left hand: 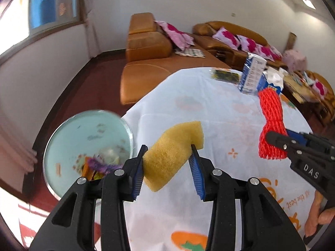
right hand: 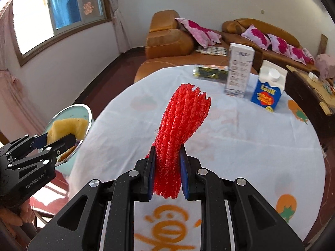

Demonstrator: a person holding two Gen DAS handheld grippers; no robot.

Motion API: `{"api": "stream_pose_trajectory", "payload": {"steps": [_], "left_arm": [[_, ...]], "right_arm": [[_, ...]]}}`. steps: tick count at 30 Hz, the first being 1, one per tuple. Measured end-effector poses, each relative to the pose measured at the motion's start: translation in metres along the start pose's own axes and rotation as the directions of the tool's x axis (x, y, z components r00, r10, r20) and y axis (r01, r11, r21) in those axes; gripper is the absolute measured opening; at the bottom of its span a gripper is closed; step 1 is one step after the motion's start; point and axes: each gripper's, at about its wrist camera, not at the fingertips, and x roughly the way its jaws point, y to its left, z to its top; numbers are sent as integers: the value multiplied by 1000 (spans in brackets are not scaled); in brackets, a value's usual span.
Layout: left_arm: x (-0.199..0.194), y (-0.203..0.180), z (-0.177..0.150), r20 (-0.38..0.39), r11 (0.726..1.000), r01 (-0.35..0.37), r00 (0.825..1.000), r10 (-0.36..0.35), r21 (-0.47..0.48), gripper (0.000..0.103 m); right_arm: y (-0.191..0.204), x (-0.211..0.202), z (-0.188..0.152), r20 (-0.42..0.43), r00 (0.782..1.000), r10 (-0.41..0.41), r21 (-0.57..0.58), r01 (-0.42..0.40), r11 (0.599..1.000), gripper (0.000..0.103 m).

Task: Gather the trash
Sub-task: 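Carry the yellow sponge and red mesh net over the teal bin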

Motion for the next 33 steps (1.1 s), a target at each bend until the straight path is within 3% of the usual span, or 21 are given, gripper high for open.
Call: {"api": "stream_pose_trajectory", "payload": {"steps": [15,33], "left_arm": [[-32,42,-25,45,991,-77,996,82,-106,40],[-51,110,-38,60,958,-170,980,189,-232,40]], "right_arm": [[68,-6,-16,-19,996,87,-58,-88,994,21],[131,0,-11,-41,985,169,-135,-173,976,21]]}}
